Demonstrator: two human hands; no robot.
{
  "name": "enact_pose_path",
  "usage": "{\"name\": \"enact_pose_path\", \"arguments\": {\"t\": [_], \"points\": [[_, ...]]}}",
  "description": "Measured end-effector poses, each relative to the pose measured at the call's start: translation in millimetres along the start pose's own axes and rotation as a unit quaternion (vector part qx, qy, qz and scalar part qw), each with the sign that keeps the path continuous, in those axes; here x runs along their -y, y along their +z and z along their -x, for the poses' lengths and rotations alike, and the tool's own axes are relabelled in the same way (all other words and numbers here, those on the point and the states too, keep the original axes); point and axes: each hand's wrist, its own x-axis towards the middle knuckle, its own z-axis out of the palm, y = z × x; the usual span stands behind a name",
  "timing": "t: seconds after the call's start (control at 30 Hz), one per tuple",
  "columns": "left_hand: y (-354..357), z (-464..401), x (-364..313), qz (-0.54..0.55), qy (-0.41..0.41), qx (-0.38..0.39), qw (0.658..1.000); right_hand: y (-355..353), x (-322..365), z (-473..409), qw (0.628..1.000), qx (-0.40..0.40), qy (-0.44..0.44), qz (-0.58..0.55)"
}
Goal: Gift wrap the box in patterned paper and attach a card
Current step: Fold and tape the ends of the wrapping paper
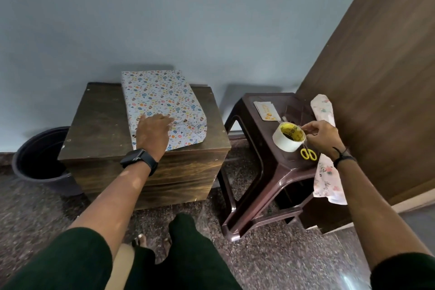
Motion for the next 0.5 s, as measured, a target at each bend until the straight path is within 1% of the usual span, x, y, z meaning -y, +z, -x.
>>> {"name": "enact_pose_path", "arguments": {"t": [0.07,0.13,0.3,0.4,0.5], "points": [[0,0,1,-0.001,-0.001,0.000,1.000,5,-10,-5,0.999,0.017,-0.006,0.029],[0,0,0,0.001,-0.003,0.000,1.000,9,-12,-10,0.999,0.005,-0.014,0.037],[1,1,0,0.005,-0.010,-0.006,1.000,26,14,-27,0.999,-0.014,-0.048,0.018],[2,1,0,0.005,-0.009,-0.012,1.000,41,29,-36,0.999,-0.034,-0.031,-0.012],[3,2,2,0.003,-0.004,-0.019,1.000,52,36,-44,0.998,-0.048,0.017,-0.025]]}}
